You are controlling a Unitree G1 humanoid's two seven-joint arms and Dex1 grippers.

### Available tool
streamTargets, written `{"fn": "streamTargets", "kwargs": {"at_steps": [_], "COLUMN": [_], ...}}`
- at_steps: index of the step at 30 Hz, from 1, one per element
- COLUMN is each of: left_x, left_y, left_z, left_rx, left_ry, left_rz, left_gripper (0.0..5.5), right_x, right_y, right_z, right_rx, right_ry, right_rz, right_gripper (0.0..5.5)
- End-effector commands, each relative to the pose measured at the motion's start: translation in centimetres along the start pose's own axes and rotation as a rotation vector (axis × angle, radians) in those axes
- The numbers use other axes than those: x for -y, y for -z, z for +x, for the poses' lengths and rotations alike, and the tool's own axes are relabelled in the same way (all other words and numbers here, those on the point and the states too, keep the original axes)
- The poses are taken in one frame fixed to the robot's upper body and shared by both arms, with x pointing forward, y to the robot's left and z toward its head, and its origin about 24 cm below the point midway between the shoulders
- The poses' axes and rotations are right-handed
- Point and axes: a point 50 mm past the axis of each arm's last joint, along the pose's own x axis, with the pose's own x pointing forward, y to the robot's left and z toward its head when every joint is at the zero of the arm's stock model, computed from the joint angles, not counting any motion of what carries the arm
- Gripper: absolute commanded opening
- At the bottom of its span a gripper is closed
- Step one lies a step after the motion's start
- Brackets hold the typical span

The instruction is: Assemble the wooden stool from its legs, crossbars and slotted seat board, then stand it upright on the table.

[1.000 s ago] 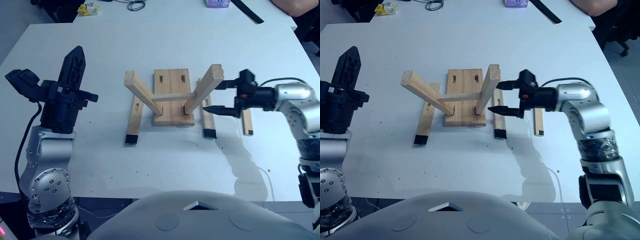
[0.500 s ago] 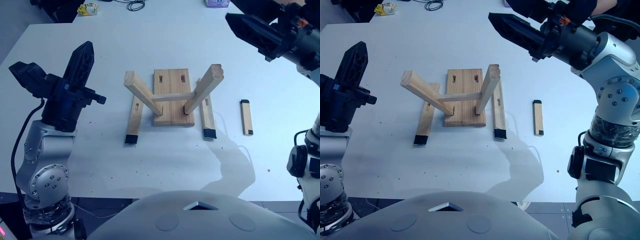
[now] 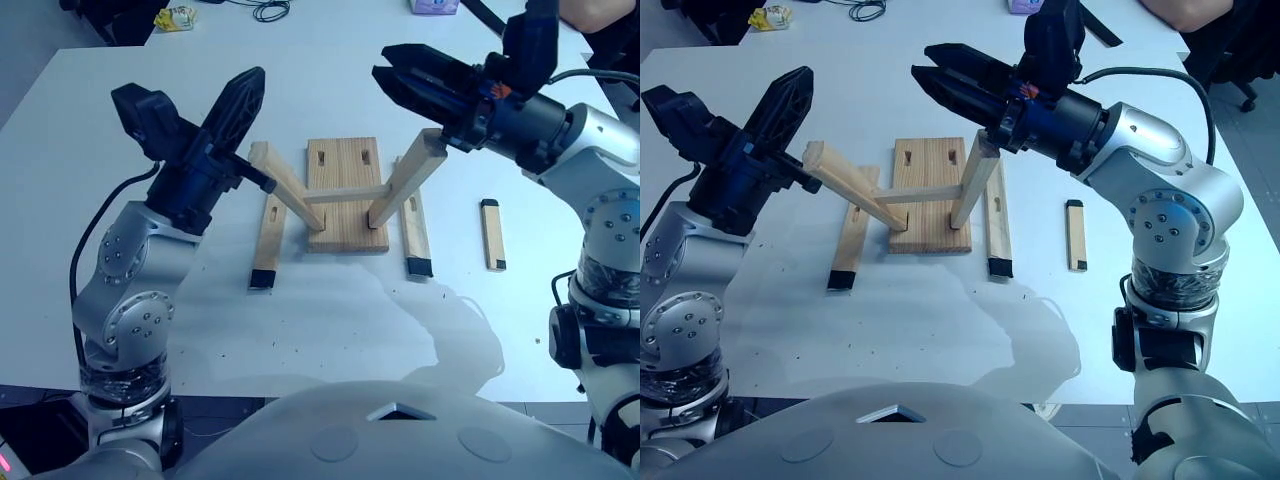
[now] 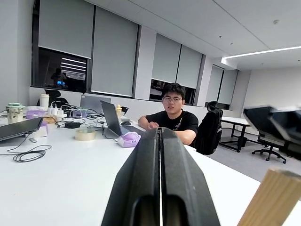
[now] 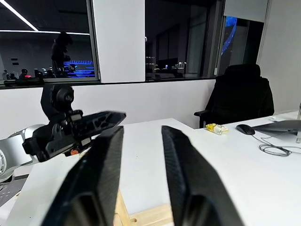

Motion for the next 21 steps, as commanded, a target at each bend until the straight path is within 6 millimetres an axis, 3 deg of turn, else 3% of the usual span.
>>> {"fn": "streamTargets", "kwargs": {"at_steps": [1,5,9,11,14,17,19,21], "left_x": [0.5,2.3,3.0,2.1,-1.0,-0.4,0.4,0.7], "left_y": [-2.3,-6.3,-7.5,-5.9,1.8,6.8,7.6,7.1], "left_z": [0.7,0.9,0.5,0.6,0.3,-1.9,-2.3,-2.0], "left_rx": [0.110,0.321,0.365,0.255,-0.218,-0.491,-0.538,-0.503], "left_ry": [0.046,0.156,0.213,0.151,-0.102,-0.106,-0.074,-0.046], "left_rz": [0.041,0.048,0.004,-0.036,-0.164,-0.203,-0.207,-0.209], "left_gripper": [0.00,0.00,0.00,0.00,0.00,0.00,0.00,0.00], "right_x": [0.0,0.5,0.6,0.4,0.1,-0.1,0.1,0.4], "right_y": [-2.6,-5.8,-5.4,-3.6,2.0,5.8,6.0,5.2], "right_z": [0.4,-0.2,-0.6,-0.3,-0.3,-1.0,-0.8,-0.5], "right_rx": [0.145,0.351,0.359,0.251,-0.094,-0.313,-0.318,-0.284], "right_ry": [-0.033,-0.044,-0.038,-0.027,-0.004,-0.003,0.000,0.003], "right_rz": [-0.032,0.002,0.047,0.040,-0.038,-0.050,-0.060,-0.064], "right_gripper": [0.60,0.02,0.02,0.02,0.02,0.02,0.02,0.02]}}
